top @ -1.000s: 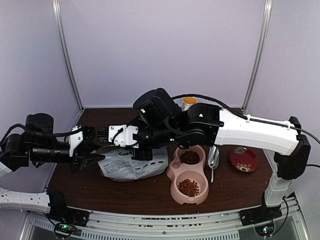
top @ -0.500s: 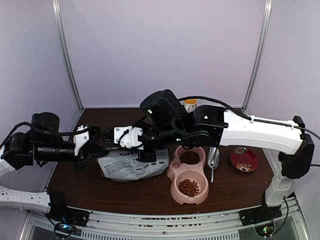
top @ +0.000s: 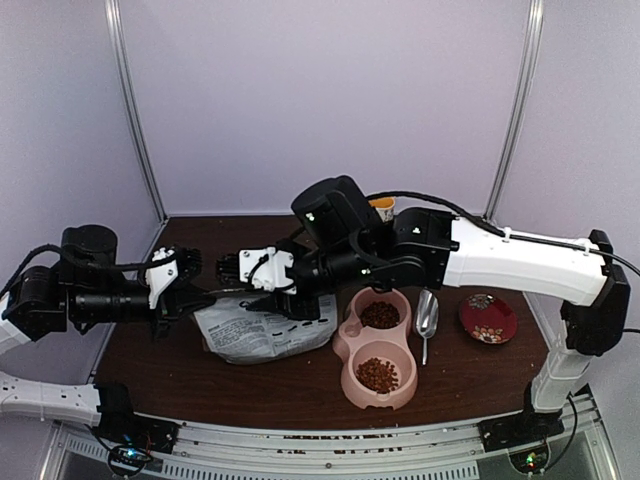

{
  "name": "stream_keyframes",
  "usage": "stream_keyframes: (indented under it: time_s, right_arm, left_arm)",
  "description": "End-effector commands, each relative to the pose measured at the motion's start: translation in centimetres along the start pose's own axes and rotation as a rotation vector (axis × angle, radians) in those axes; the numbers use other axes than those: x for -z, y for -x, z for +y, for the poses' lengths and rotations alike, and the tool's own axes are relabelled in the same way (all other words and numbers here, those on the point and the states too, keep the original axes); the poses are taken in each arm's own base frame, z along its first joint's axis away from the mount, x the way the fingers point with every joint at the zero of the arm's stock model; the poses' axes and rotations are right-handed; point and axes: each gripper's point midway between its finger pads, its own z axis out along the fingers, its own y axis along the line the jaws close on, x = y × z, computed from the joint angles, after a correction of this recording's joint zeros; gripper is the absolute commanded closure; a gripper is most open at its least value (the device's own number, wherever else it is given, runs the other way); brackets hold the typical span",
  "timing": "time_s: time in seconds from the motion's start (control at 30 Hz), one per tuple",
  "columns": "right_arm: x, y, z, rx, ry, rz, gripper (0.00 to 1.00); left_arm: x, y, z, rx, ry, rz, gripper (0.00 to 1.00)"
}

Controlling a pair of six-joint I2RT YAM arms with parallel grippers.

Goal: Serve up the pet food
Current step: Press the seal on the pet food bag.

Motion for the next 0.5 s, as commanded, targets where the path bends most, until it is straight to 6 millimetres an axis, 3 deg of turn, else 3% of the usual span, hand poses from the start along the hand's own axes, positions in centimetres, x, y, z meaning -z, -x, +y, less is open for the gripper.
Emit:
stream_keyframes:
  time_s: [0.0,0.07,0.2,0.47]
  right_arm:
    - [2.1,-1.6,-1.1,-0.001,-0.029,0.079,0.51]
    - [1.9,-2.4,-0.9,0.001,-0.019,0.114,0.45]
    - [2.0,-4.1,-0.6,0.010,-0.016,0.187,0.45]
    - [2.5,-6.5,-0.6,0.018,-0.028,0.287,0.62]
  left_arm:
    - [-0.1,0.5,0.8,0.000,0.036,-0.017,1.00]
    - [-0.2,0.5,0.7,0.001,0.028,-0.015,1.00]
    - [-0.1,0.6,0.6,0.002,0.029,-0.024,1.00]
    - [0.2,0.7,1.0,0.008,0.049,-0.030,1.00]
